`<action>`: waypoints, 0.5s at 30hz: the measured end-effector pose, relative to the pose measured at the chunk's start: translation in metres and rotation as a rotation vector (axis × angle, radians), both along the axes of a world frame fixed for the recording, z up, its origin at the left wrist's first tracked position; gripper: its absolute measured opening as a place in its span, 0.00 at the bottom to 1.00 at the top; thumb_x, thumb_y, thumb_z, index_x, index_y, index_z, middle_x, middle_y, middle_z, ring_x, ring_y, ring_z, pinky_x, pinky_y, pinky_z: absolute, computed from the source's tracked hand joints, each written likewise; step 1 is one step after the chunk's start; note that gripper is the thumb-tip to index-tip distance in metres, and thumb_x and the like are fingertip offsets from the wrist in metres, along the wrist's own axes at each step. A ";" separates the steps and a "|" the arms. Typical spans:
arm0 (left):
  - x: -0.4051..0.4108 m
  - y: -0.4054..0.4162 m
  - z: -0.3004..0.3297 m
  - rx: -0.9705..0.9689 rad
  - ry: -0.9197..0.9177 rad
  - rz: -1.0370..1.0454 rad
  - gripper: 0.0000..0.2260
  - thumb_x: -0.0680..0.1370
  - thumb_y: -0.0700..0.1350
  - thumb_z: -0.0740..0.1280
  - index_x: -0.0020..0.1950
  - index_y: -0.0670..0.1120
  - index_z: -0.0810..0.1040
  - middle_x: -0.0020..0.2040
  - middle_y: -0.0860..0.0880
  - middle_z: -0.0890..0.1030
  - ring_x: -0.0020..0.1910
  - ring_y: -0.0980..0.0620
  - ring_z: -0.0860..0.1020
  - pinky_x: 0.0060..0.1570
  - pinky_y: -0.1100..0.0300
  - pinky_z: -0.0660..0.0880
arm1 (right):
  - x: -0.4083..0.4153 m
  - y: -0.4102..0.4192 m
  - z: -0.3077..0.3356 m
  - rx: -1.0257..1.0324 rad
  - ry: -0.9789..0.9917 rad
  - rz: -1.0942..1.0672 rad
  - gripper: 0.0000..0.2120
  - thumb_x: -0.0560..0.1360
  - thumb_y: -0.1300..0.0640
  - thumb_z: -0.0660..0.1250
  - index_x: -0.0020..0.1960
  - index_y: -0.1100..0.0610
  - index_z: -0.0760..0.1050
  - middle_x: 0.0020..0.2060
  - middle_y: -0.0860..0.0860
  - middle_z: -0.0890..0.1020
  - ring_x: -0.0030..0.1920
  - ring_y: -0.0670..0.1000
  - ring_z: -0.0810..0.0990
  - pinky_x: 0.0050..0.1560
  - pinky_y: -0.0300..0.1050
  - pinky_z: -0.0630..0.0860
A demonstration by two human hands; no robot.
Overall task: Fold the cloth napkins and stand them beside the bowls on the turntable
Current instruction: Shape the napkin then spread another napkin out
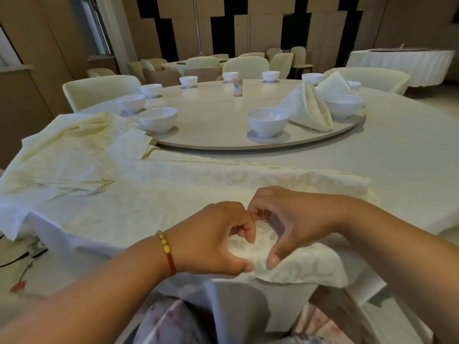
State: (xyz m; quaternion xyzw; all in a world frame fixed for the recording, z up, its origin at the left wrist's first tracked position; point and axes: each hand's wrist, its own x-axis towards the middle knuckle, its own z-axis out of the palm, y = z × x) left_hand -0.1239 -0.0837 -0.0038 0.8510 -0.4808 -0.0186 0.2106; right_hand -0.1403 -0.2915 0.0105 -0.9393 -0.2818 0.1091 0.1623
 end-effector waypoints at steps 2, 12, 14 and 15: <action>-0.004 -0.002 0.001 -0.030 0.037 -0.015 0.11 0.67 0.51 0.77 0.45 0.53 0.78 0.40 0.58 0.73 0.40 0.60 0.72 0.38 0.72 0.65 | -0.009 -0.004 -0.002 0.014 -0.001 -0.011 0.29 0.57 0.29 0.72 0.52 0.40 0.69 0.48 0.41 0.71 0.52 0.45 0.70 0.55 0.50 0.73; -0.012 0.000 0.002 0.063 -0.008 -0.050 0.07 0.77 0.53 0.67 0.44 0.50 0.78 0.40 0.55 0.77 0.40 0.56 0.74 0.42 0.64 0.72 | -0.049 -0.016 -0.003 0.035 -0.161 -0.091 0.17 0.64 0.42 0.76 0.44 0.42 0.70 0.41 0.43 0.73 0.44 0.45 0.70 0.45 0.40 0.71; -0.008 0.002 0.006 0.004 0.093 0.003 0.05 0.77 0.48 0.68 0.43 0.49 0.78 0.39 0.53 0.78 0.40 0.55 0.75 0.40 0.65 0.73 | -0.054 -0.018 -0.002 0.062 -0.180 -0.124 0.17 0.64 0.43 0.77 0.40 0.42 0.68 0.40 0.43 0.73 0.42 0.45 0.70 0.42 0.39 0.70; -0.004 0.003 0.008 -0.036 0.133 0.039 0.05 0.77 0.47 0.68 0.41 0.49 0.78 0.38 0.53 0.78 0.38 0.55 0.75 0.39 0.66 0.72 | -0.055 -0.019 -0.002 0.074 -0.182 -0.137 0.17 0.64 0.44 0.77 0.39 0.43 0.67 0.40 0.44 0.73 0.42 0.45 0.70 0.41 0.39 0.70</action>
